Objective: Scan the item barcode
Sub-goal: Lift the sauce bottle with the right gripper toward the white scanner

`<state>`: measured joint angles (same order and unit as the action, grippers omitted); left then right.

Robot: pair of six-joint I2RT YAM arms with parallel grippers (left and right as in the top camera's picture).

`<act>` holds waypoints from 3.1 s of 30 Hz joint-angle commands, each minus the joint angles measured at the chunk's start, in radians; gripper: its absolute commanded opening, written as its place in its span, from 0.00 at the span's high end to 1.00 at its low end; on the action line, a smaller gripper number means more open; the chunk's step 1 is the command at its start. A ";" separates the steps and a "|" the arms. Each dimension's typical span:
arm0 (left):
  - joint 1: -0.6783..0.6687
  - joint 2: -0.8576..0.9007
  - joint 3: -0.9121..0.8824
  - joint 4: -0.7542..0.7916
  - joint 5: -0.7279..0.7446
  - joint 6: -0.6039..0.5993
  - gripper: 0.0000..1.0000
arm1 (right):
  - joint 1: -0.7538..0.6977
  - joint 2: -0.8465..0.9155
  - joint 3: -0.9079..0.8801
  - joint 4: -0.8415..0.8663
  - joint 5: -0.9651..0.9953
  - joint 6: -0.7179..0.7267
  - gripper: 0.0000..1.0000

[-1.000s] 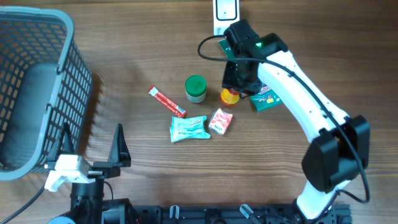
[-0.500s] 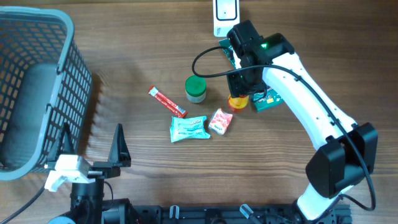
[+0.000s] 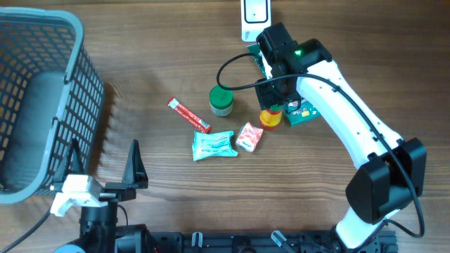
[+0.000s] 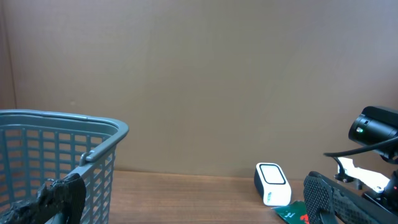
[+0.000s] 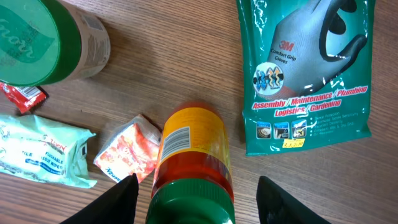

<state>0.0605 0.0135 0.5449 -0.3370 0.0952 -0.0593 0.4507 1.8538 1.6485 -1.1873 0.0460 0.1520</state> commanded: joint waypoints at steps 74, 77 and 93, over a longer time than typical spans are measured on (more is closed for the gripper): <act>-0.164 -0.009 -0.003 -0.008 0.001 -0.009 0.00 | 0.000 0.127 0.308 -0.183 -0.092 0.504 0.02; -0.164 -0.009 -0.003 -0.008 0.001 -0.009 0.00 | 0.000 0.121 0.337 -0.216 -0.093 0.834 0.00; -0.164 -0.009 -0.003 -0.008 0.001 -0.009 0.00 | -0.001 0.203 0.164 -0.140 -0.043 1.393 0.07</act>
<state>-0.0982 0.0135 0.5449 -0.3454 0.0952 -0.0593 0.4507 2.0098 1.8446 -1.3426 -0.0219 1.4719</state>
